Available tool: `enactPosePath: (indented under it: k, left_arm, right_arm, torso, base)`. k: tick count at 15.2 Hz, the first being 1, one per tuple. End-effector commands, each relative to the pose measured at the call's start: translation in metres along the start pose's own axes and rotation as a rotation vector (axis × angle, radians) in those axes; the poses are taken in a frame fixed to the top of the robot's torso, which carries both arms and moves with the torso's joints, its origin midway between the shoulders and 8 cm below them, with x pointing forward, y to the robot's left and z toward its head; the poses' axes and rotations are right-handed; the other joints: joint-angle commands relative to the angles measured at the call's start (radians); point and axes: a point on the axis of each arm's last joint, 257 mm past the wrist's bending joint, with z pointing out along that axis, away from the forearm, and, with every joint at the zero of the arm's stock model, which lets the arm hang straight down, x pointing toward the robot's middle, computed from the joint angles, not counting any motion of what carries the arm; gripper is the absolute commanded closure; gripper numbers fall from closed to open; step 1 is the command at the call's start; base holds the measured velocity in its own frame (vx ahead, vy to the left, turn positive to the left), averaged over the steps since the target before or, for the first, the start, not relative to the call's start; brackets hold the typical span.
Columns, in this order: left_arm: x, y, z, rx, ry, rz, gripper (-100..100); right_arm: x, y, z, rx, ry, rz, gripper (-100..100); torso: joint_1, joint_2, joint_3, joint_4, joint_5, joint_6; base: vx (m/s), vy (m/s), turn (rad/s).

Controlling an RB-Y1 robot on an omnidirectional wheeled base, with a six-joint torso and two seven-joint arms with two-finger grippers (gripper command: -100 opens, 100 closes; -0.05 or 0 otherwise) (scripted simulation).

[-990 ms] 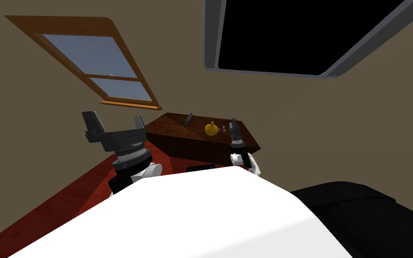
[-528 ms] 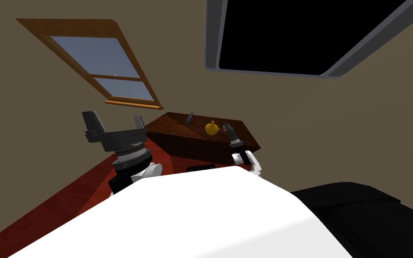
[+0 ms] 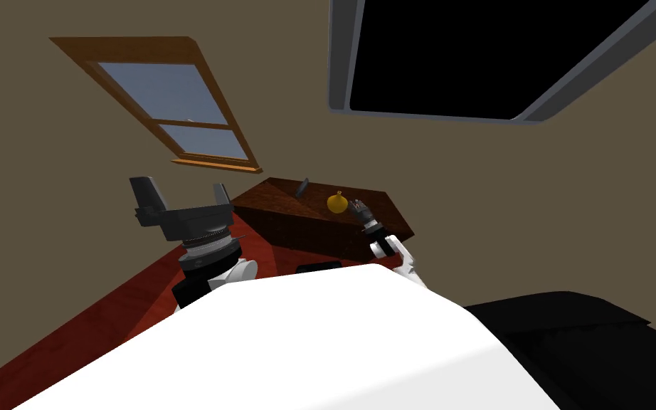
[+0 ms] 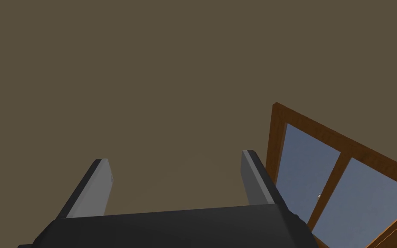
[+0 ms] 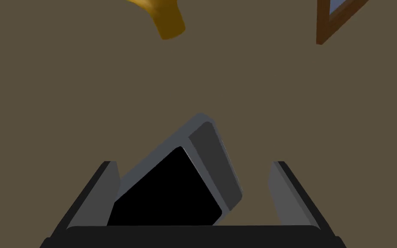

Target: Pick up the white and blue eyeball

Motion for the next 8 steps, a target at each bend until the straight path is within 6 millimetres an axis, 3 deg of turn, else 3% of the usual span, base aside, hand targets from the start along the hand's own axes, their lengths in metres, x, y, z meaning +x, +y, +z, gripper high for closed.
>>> enactPosePath:
  k: [1,8]
  left_arm:
    - [0.000,0.000,0.000,0.000,0.000,0.000,0]
    - [0.000,0.000,0.000,0.000,0.000,0.000,0]
  right_arm:
    - [0.015,-0.015,0.001,0.009,0.065,-0.129,-100]
    - [0.047,-0.053,0.000,0.016,0.212,-0.459,-100]
  torso:
    - [0.000,0.000,0.000,0.000,0.000,0.000]
    - [0.000,0.000,0.000,0.000,0.000,0.000]
  base:
    - [-0.031,0.010,0.041]
    - [-0.029,0.011,0.041]
